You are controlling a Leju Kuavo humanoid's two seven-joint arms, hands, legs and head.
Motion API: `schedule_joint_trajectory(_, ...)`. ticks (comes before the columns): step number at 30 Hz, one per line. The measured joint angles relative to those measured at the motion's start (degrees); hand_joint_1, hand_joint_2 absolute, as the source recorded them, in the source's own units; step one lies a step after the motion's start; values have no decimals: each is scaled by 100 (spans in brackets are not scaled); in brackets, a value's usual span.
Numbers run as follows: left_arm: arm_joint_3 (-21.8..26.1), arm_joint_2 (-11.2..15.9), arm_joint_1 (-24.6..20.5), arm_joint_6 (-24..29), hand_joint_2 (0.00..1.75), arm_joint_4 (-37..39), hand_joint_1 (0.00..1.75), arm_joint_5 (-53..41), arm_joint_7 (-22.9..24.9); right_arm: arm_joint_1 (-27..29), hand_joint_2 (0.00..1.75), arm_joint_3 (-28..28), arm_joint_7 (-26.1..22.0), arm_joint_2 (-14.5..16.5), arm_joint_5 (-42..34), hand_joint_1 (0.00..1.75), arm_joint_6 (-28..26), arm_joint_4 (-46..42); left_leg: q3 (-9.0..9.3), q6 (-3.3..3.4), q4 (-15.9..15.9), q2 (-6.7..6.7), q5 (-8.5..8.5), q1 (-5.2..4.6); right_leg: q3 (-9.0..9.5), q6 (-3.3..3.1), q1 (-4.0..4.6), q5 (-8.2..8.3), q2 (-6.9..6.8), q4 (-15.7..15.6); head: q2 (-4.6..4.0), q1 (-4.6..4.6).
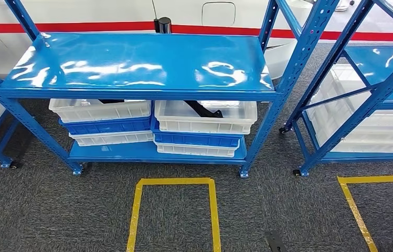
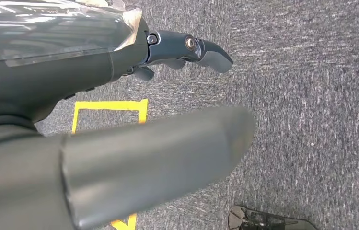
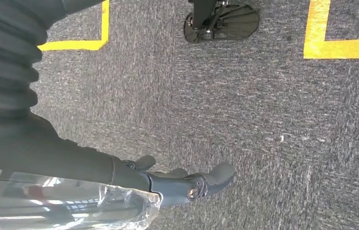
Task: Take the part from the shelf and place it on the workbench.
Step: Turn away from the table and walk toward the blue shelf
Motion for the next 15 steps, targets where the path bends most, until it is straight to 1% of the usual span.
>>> schedule_joint_trajectory(3, 0, 2, 0, 19, 175, 0, 0, 0, -4, 0, 0, 0, 1, 1, 32, 0, -45, 0, 1, 0, 1, 0, 0, 1, -1, 3, 2, 2, 0, 0, 0, 0)
schedule_joint_trajectory(4, 0, 2, 0, 20, 131, 0, 0, 0, -4, 0, 0, 0, 2, 1, 39, 0, -53, 0, 2, 0, 1, 0, 0, 3, -1, 3, 3, 2, 0, 0, 0, 0)
schedule_joint_trajectory(7, 0, 2, 0, 23, 131, 0, 0, 0, -4, 0, 131, 0, 2, 1, 46, 0, -61, 0, 3, -1, 1, 0, 1, 12, 0, 3, 11, 2, 0, 1, 0, 0)
schedule_joint_trajectory(8, 0, 2, 0, 24, 175, 0, 0, 0, -7, 0, 175, 0, 2, 1, 47, 0, -61, 0, 3, -1, 1, 0, 1, 16, 0, 3, 15, 2, 0, 1, 0, 0)
schedule_joint_trajectory(15, 0, 0, 0, 35, 175, 0, 0, 46, -20, 0, 175, 0, 2, -1, 64, 0, -61, 0, 3, -2, 0, 0, 1, 24, -1, 1, 22, 0, 0, 1, 0, 0)
